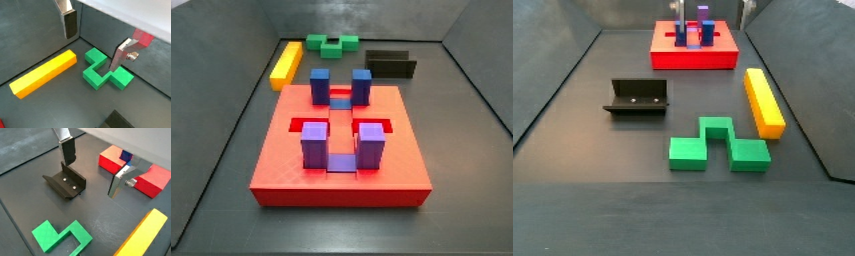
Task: Pick up the yellow object. Move up. Move to above the board. Insert the yellow object.
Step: Pick up the yellow object.
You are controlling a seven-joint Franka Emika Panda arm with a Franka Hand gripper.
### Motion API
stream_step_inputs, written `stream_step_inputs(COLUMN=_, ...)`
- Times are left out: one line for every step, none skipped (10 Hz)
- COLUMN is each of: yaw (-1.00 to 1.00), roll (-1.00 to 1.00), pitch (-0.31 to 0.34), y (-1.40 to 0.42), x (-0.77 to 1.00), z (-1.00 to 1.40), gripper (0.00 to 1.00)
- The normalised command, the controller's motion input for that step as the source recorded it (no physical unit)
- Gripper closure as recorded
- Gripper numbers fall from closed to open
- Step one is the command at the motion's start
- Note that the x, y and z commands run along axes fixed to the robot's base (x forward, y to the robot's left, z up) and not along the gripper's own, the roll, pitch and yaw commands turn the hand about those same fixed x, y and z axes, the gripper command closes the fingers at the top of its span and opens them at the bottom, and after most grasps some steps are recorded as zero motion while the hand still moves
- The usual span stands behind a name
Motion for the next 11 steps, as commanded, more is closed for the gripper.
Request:
stream_step_inputs(yaw=0.0, roll=-0.02, pitch=0.0, y=0.07, x=0.0, z=-0.01, gripper=0.0)
stream_step_inputs(yaw=-0.01, roll=-0.11, pitch=0.006, y=0.48, x=0.14, z=0.0, gripper=0.0)
stream_step_inputs(yaw=0.0, roll=-0.22, pitch=0.0, y=0.6, x=0.07, z=0.04, gripper=0.0)
stream_step_inputs(yaw=0.0, roll=-0.28, pitch=-0.034, y=0.63, x=0.09, z=0.09, gripper=0.0)
stream_step_inputs(yaw=0.0, roll=-0.22, pitch=-0.027, y=0.54, x=0.09, z=0.0, gripper=0.0)
stream_step_inputs(yaw=0.0, roll=-0.04, pitch=0.0, y=0.39, x=0.23, z=-0.06, gripper=0.0)
stream_step_inputs(yaw=0.0, roll=-0.01, pitch=0.0, y=0.4, x=0.43, z=-0.16, gripper=0.0)
stream_step_inputs(yaw=0.0, roll=-0.01, pitch=0.0, y=0.38, x=0.47, z=-0.23, gripper=0.0)
stream_step_inputs(yaw=0.0, roll=-0.01, pitch=-0.01, y=0.33, x=0.38, z=-0.3, gripper=0.0)
stream_step_inputs(yaw=-0.04, roll=0.0, pitch=0.0, y=0.18, x=0.43, z=-0.28, gripper=0.0)
stream_step_inputs(yaw=-0.14, roll=0.02, pitch=0.0, y=0.02, x=0.48, z=-0.27, gripper=0.0)
